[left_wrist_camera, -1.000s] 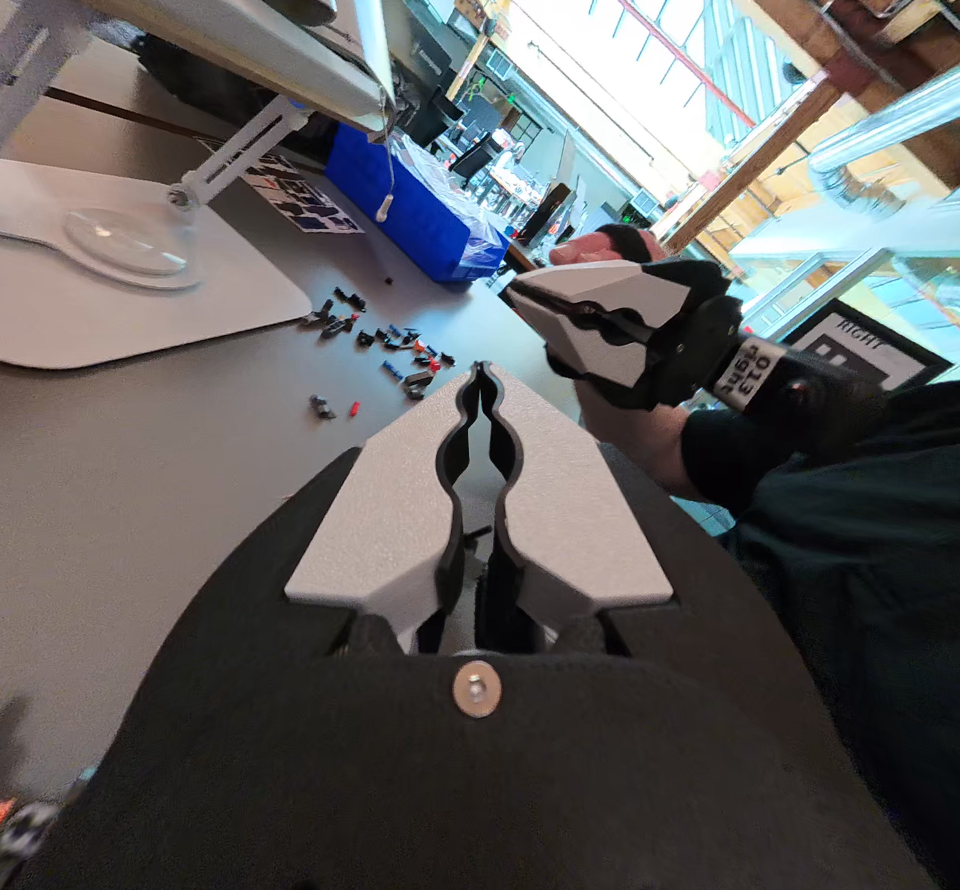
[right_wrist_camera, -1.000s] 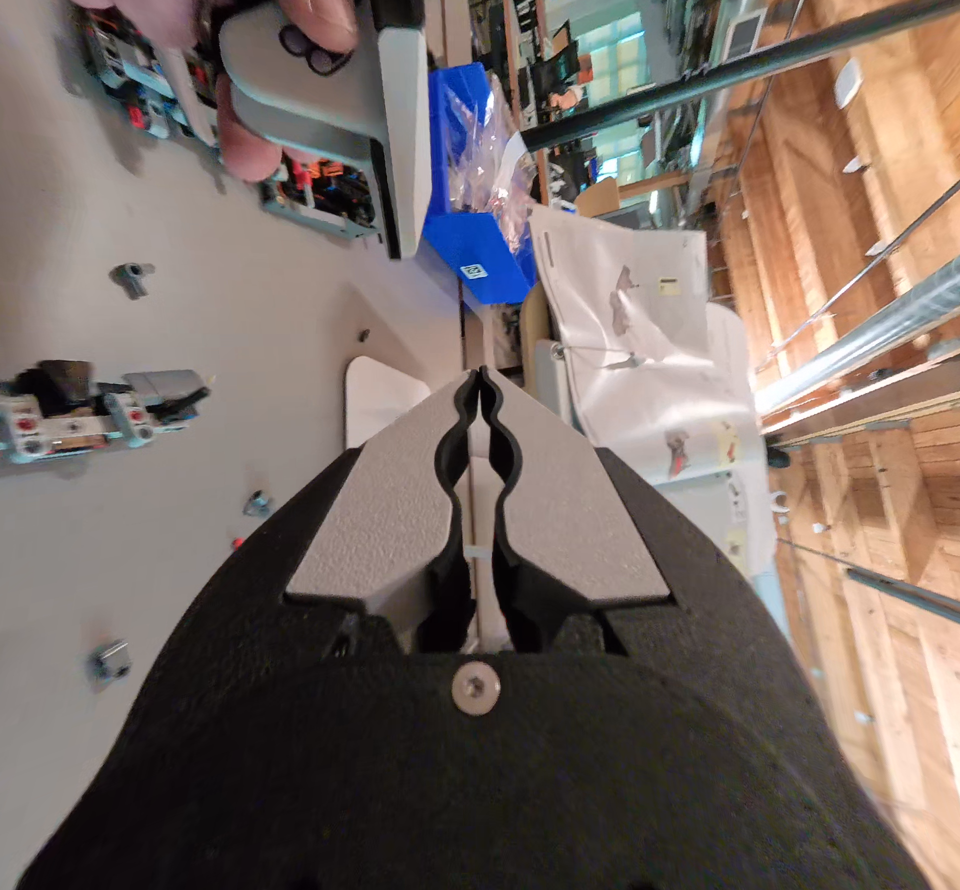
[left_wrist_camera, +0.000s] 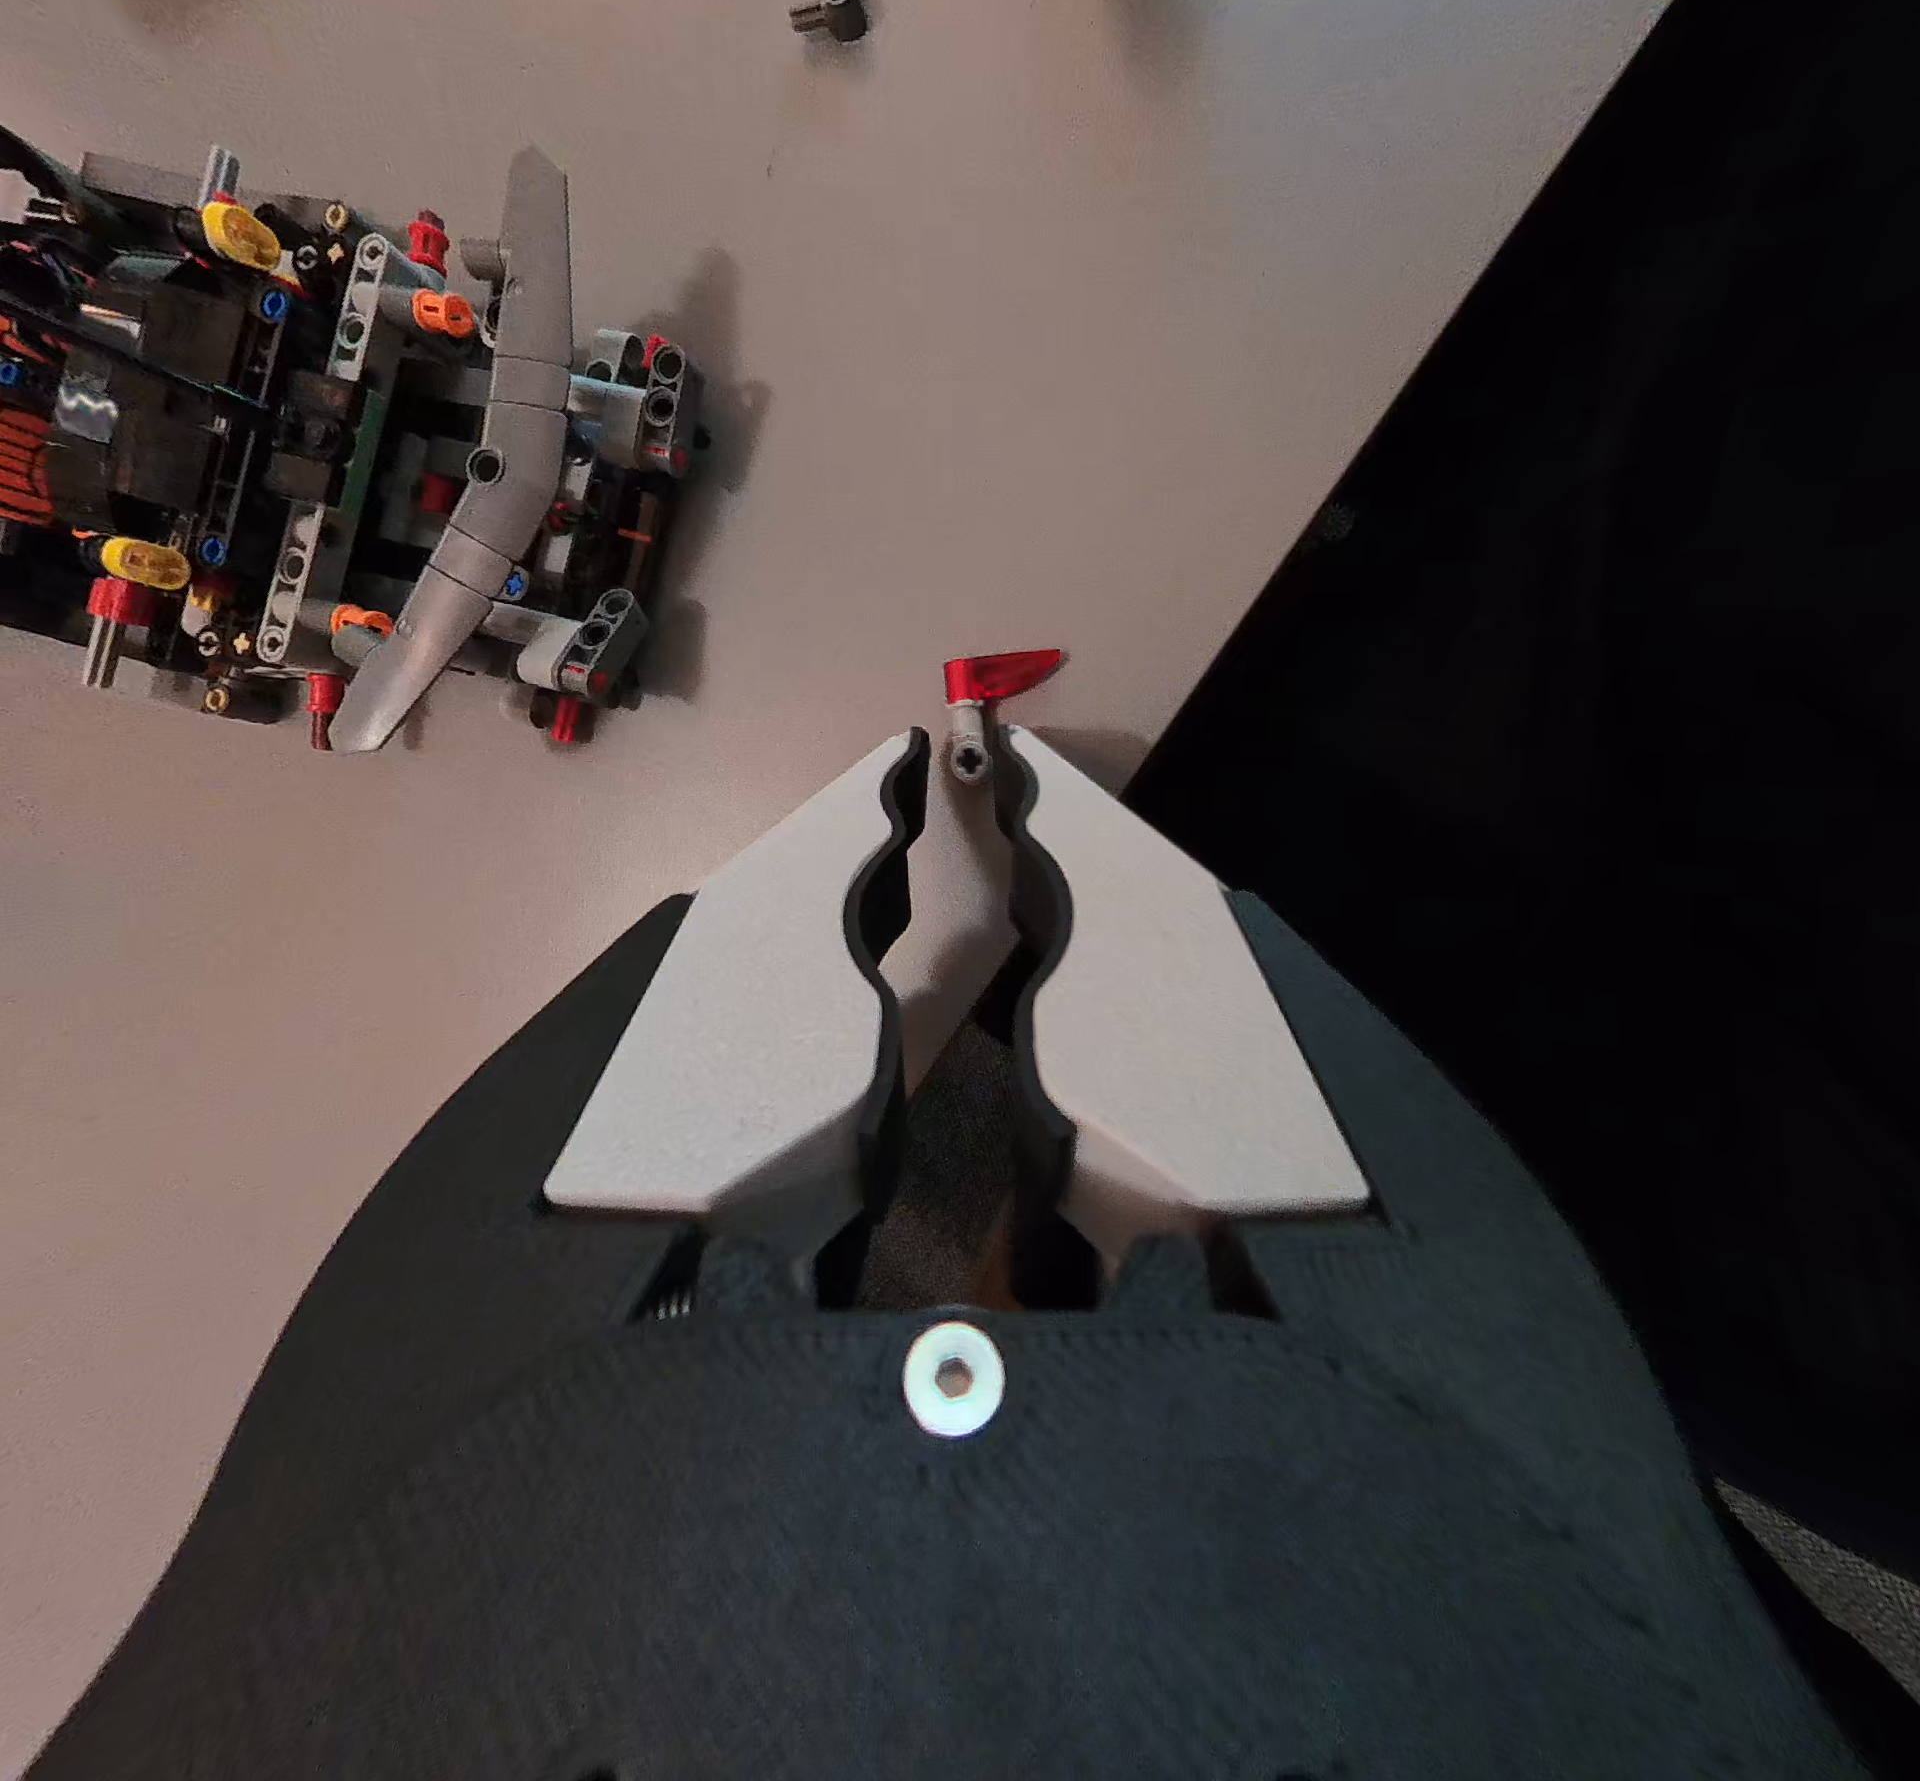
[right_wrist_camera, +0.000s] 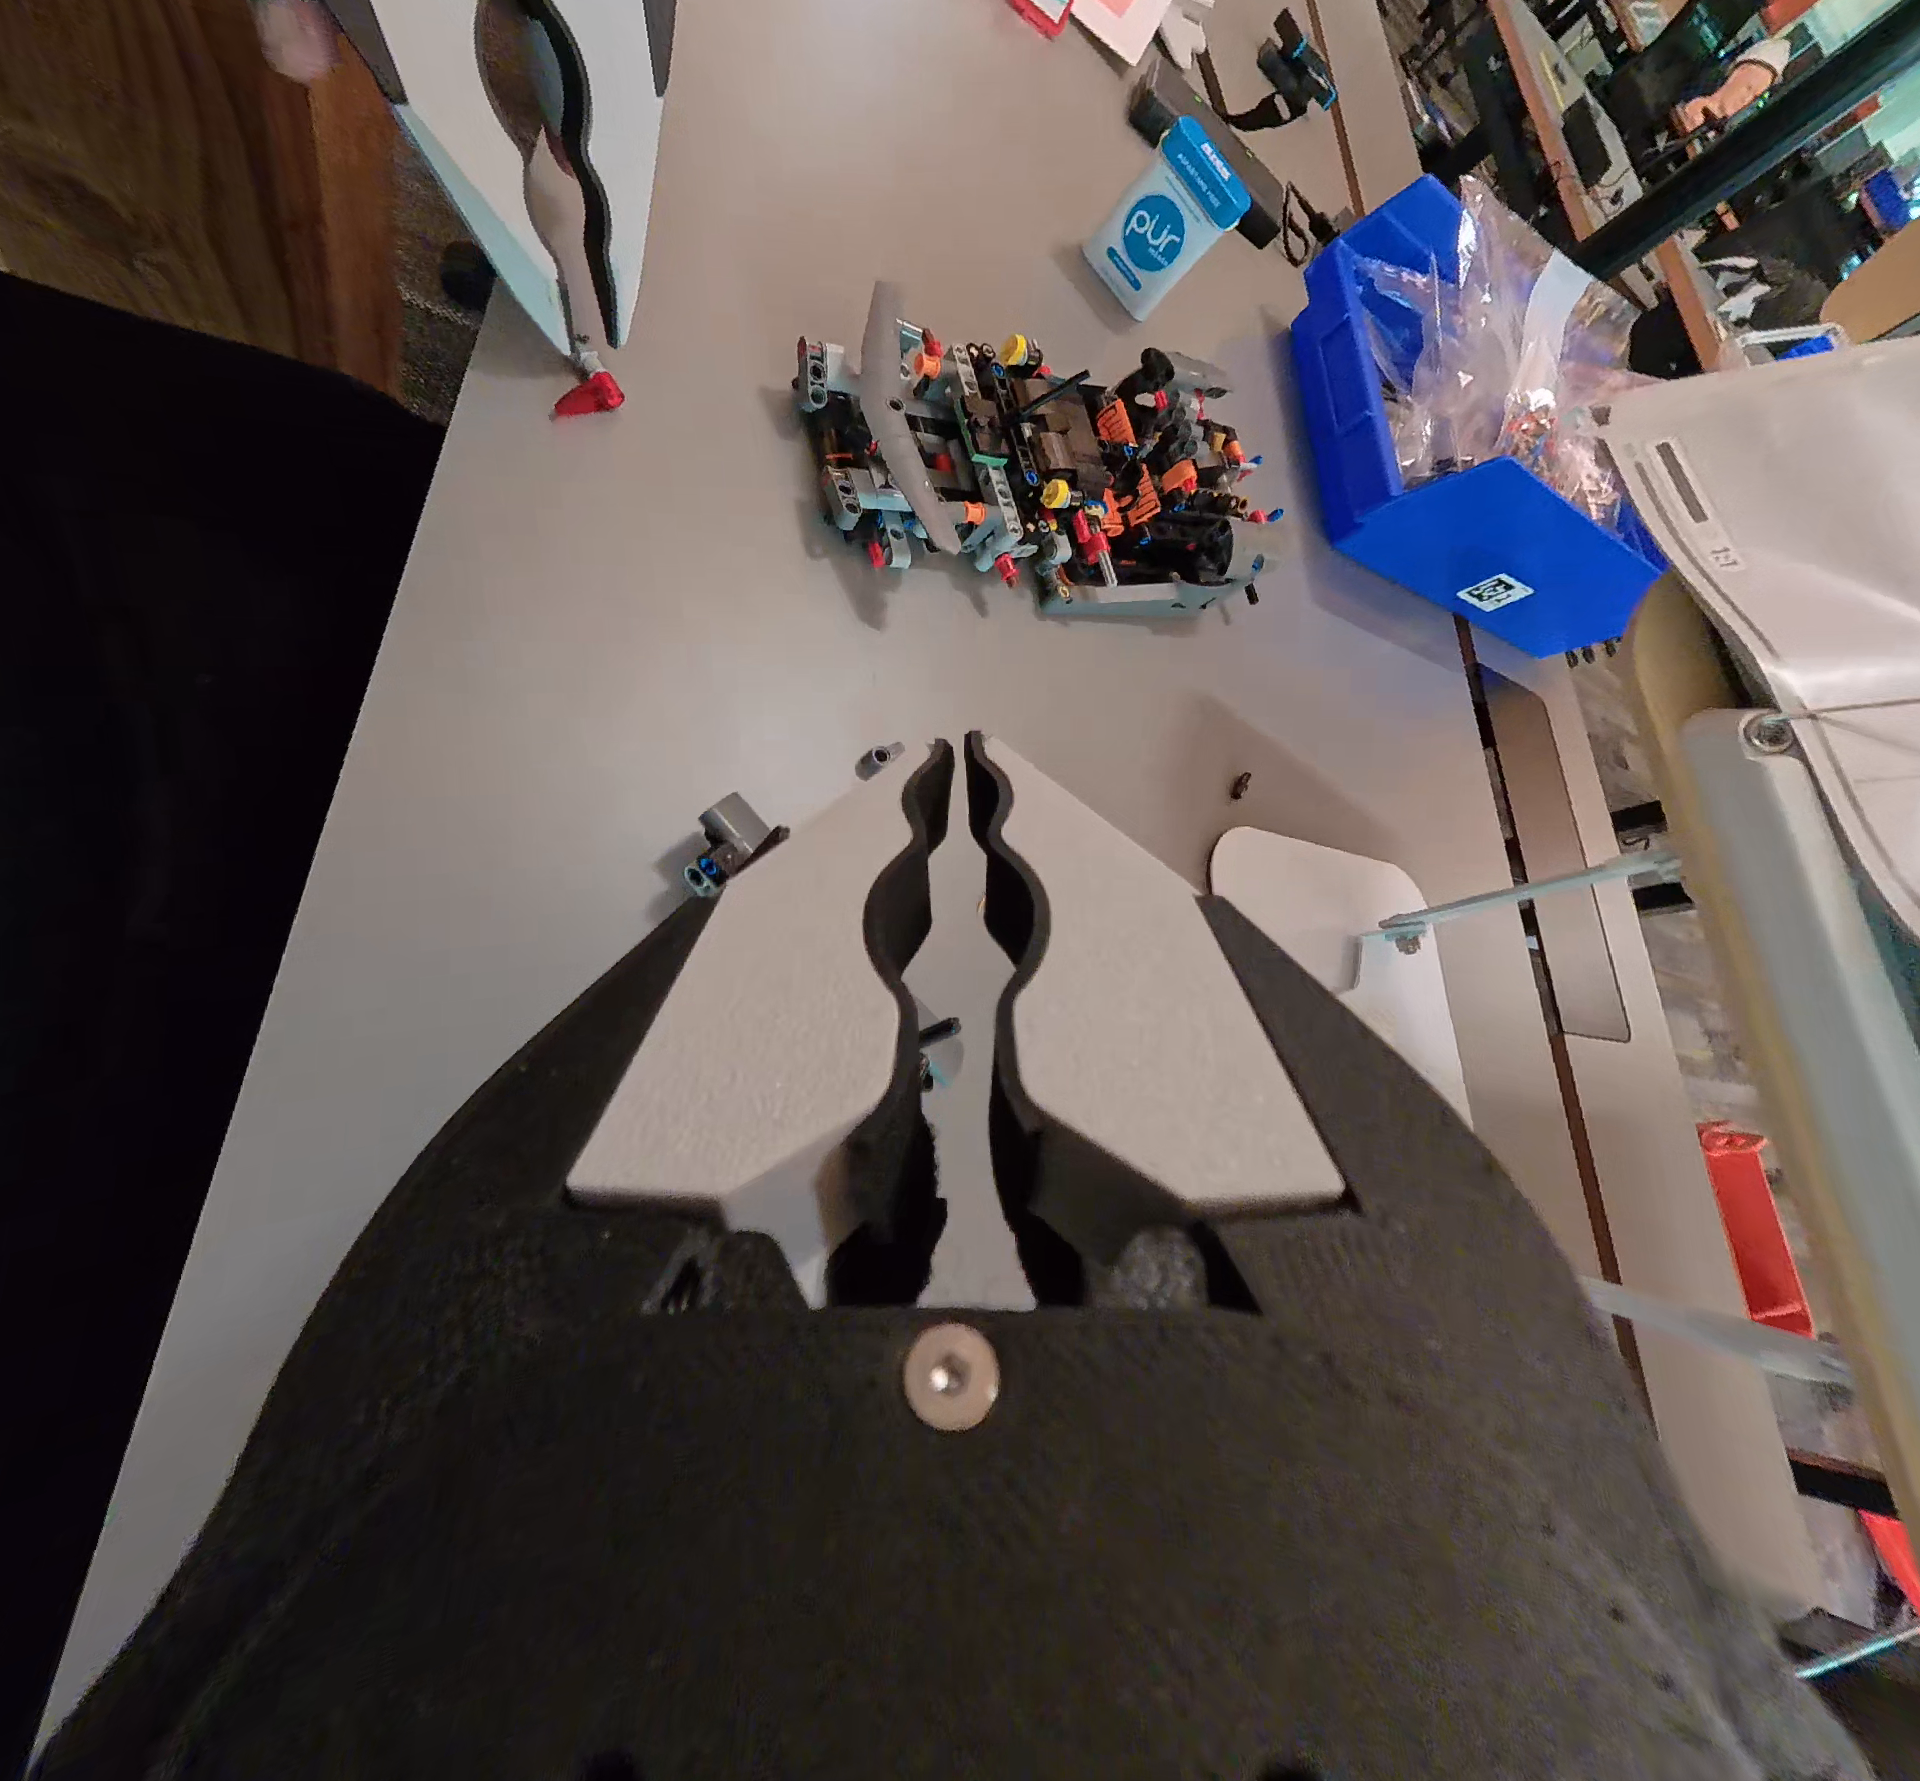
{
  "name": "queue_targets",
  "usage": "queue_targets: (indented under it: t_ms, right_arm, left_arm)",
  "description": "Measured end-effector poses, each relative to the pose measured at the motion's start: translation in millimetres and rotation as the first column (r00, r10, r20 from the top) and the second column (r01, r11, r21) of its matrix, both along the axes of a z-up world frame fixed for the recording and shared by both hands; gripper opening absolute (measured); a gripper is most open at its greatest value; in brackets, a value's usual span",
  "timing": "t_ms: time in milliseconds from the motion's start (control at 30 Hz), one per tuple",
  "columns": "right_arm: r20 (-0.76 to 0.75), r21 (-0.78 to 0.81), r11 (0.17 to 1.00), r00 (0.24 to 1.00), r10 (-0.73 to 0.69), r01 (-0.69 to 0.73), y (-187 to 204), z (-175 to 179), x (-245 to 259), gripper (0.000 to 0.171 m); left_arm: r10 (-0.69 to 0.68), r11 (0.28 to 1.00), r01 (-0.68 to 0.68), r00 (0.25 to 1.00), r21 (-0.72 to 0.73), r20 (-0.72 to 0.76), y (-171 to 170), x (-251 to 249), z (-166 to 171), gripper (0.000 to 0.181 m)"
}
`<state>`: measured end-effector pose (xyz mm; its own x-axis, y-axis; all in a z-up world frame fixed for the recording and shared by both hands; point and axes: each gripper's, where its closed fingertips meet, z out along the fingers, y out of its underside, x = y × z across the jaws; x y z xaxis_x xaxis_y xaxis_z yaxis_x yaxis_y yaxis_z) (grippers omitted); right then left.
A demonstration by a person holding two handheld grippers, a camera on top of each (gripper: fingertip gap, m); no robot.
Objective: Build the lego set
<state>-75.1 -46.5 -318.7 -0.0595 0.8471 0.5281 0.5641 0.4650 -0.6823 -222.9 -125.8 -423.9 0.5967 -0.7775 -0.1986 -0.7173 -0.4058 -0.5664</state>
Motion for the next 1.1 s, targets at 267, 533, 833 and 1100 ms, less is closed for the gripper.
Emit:
queue_targets:
  t_ms: [267, 533, 833, 1100]
  right_arm:
    - [-0.035, 0.008, 1.000, 0.999, 0.007, -0.007, -3.7, 5.5, 0.1, 0.001]
    - [-0.090, 0.199, 0.963, 0.975, 0.204, -0.183, -42.8, 18.7, -22.0, 0.023]
    - [-0.150, -0.260, 0.874, 0.912, 0.383, -0.410, -72.9, 15.4, -23.0, 0.018]
    - [-0.097, -0.319, 0.829, 0.886, 0.453, -0.459, -76.6, 4.5, -13.0, 0.006]
  left_arm:
    - [0.049, 0.998, -0.046, 0.996, -0.041, 0.071, 5.5, 2.7, -3.9, 0.005]
    - [0.114, 0.955, 0.157, 0.590, -0.251, 0.800, 10.3, 72.9, 79.0, 0.004]
    - [-0.076, 0.893, 0.397, 0.597, -0.212, 0.799, 3.2, 122.7, 98.6, 0.004]
    - [-0.151, 0.838, 0.498, 0.606, -0.224, 0.781, 2.2, 142.5, 106.3, 0.004]
